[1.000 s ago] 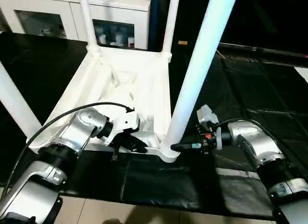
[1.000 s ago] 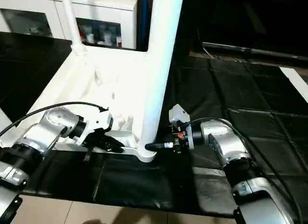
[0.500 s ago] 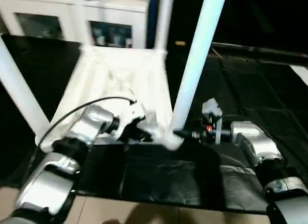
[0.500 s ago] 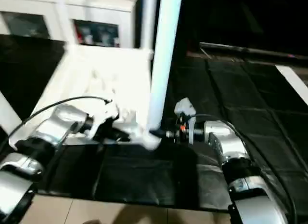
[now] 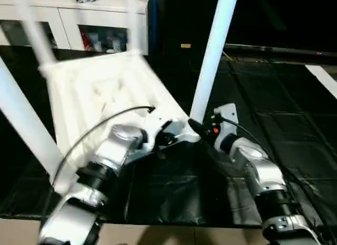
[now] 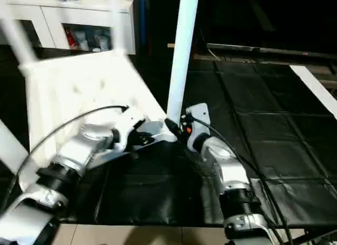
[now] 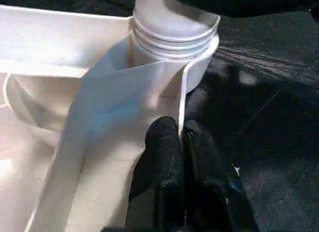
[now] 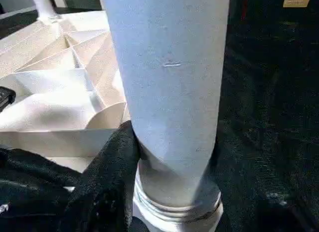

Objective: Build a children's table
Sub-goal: Rotate leg to tighten

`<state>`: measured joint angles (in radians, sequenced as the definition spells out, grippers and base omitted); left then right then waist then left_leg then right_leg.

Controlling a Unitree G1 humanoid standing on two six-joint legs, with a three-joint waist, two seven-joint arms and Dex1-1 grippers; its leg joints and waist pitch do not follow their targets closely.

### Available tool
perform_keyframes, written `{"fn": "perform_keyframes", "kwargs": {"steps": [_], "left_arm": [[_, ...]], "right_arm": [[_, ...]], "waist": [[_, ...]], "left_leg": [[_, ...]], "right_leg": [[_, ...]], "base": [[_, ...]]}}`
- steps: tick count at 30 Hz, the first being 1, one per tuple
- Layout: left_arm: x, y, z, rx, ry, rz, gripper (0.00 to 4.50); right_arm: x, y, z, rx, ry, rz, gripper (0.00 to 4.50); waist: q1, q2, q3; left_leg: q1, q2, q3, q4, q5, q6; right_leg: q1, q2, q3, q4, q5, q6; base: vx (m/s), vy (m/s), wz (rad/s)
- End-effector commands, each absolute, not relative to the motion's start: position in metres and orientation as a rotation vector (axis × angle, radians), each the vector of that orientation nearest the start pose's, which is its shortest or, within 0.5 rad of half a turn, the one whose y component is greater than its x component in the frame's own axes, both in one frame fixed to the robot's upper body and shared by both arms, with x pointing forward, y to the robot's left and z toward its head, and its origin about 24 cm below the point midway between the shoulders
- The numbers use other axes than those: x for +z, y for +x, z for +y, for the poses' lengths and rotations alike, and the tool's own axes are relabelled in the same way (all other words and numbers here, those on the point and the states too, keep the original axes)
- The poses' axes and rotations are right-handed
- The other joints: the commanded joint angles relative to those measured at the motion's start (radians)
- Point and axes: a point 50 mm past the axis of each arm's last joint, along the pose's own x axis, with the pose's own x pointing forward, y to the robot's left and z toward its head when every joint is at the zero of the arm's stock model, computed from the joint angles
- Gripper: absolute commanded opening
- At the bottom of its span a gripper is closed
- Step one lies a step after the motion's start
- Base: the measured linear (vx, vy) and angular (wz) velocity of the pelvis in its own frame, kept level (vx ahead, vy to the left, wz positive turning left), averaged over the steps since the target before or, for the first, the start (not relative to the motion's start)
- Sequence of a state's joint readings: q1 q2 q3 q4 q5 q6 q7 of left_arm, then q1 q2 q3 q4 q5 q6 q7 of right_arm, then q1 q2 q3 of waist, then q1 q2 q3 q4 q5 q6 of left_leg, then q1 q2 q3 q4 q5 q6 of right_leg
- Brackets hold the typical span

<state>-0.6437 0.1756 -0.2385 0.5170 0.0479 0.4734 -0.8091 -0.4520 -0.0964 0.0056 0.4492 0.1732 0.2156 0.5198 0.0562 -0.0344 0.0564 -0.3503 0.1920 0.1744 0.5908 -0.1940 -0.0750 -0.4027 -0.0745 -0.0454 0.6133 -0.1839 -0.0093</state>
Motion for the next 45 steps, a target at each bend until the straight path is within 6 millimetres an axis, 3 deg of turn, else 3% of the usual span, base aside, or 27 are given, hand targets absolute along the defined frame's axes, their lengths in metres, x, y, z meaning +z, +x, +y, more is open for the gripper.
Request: {"fn": "perform_keyframes", "kwargs": {"steps": [1,7,10,12,17,18,20,25,27,32,39,45], "left_arm": [[0.074,0.334,0.062,-1.039,0.279,0.41,0.0],[0.07,0.337,0.095,-1.039,0.376,0.441,0.0],[0.07,0.331,0.11,-1.106,0.422,0.45,0.0],[0.071,0.325,0.117,-1.186,0.456,0.438,0.0],[0.069,0.315,0.129,-1.334,0.476,0.462,0.0],[0.069,0.311,0.134,-1.4,0.486,0.483,0.0],[0.069,0.31,0.138,-1.443,0.495,0.492,0.0],[0.072,0.309,0.145,-1.53,0.523,0.505,0.0],[0.072,0.309,0.146,-1.556,0.542,0.518,0.0],[0.073,0.309,0.144,-1.631,0.597,0.528,0.0],[0.074,0.311,0.143,-1.64,0.589,0.525,0.0],[0.074,0.312,0.145,-1.655,0.577,0.525,0.0]], "right_arm": [[0.036,0.312,-0.074,0.785,0.122,0.289,2.64],[0.033,0.311,-0.108,0.765,0.05,0.252,3.22],[0.038,0.306,-0.131,0.835,0.033,0.222,3.45],[0.043,0.302,-0.143,0.904,0.026,0.208,3.63],[0.054,0.298,-0.156,1.027,0.019,0.193,4.06],[0.058,0.299,-0.159,1.083,0.001,0.195,4.17],[0.061,0.301,-0.16,1.124,-0.012,0.199,4.41],[0.068,0.302,-0.155,1.287,-0.018,0.207,4.41],[0.067,0.3,-0.151,1.372,-0.032,0.229,4.16],[0.06,0.305,-0.137,1.501,-0.029,0.302,3.79],[0.059,0.309,-0.131,1.535,-0.034,0.32,3.23],[0.058,0.313,-0.128,1.568,-0.02,0.333,2.73]], "waist": [[0.008,0.014,-0.063],[0.009,0.013,-0.064],[0.009,0.012,-0.065],[0.01,0.01,-0.063],[0.014,0.012,-0.062],[0.016,0.004,-0.061],[0.022,0.01,-0.061],[0.047,0.007,-0.064],[0.058,0.003,-0.066],[0.061,0.001,-0.065],[0.078,0.0,-0.068],[0.08,-0.001,-0.067]], "left_leg": [[-0.002,0.031,-0.012,-0.079,-0.22,0.003],[-0.003,0.03,-0.01,-0.078,-0.194,0.018],[-0.004,0.031,-0.008,-0.075,-0.176,0.033],[-0.005,0.032,-0.009,-0.076,-0.189,0.046],[0.0,0.036,-0.008,-0.077,-0.203,0.045],[0.003,0.037,-0.005,-0.076,-0.204,0.047],[0.004,0.037,-0.005,-0.076,-0.193,0.047],[0.007,0.041,0.0,-0.072,-0.158,0.05],[0.005,0.041,0.001,-0.069,-0.132,0.058],[0.004,0.042,-0.001,-0.069,-0.169,0.038],[0.006,0.043,0.001,-0.067,-0.129,0.038],[0.003,0.043,0.0,-0.068,-0.144,0.036]], "right_leg": [[0.05,-0.06,0.04,-0.079,-0.207,-0.206],[0.054,-0.061,0.039,-0.076,-0.152,-0.221],[0.057,-0.06,0.039,-0.069,-0.096,-0.243],[0.059,-0.061,0.038,-0.07,-0.11,-0.246],[0.053,-0.063,0.039,-0.07,-0.14,-0.252],[0.051,-0.062,0.039,-0.071,-0.145,-0.258],[0.049,-0.063,0.039,-0.068,-0.142,-0.263],[0.048,-0.063,0.038,-0.057,-0.094,-0.277],[0.049,-0.064,0.035,-0.051,-0.062,-0.284],[0.047,-0.072,0.036,-0.055,-0.14,-0.278],[0.047,-0.069,0.035,-0.047,-0.084,-0.282],[0.047,-0.072,0.034,-0.05,-0.117,-0.278]], "base": [[0.0,0.0,0.0],[0.0,0.0,0.0],[0.0,0.0,0.0],[0.0,0.0,0.0],[0.0,0.0,0.0],[0.0,0.0,0.0],[0.0,0.0,0.0],[0.0,0.0,0.0],[0.0,0.0,0.0],[0.0,0.0,0.0],[0.0,0.0,0.0],[0.0,0.0,0.0]]}}
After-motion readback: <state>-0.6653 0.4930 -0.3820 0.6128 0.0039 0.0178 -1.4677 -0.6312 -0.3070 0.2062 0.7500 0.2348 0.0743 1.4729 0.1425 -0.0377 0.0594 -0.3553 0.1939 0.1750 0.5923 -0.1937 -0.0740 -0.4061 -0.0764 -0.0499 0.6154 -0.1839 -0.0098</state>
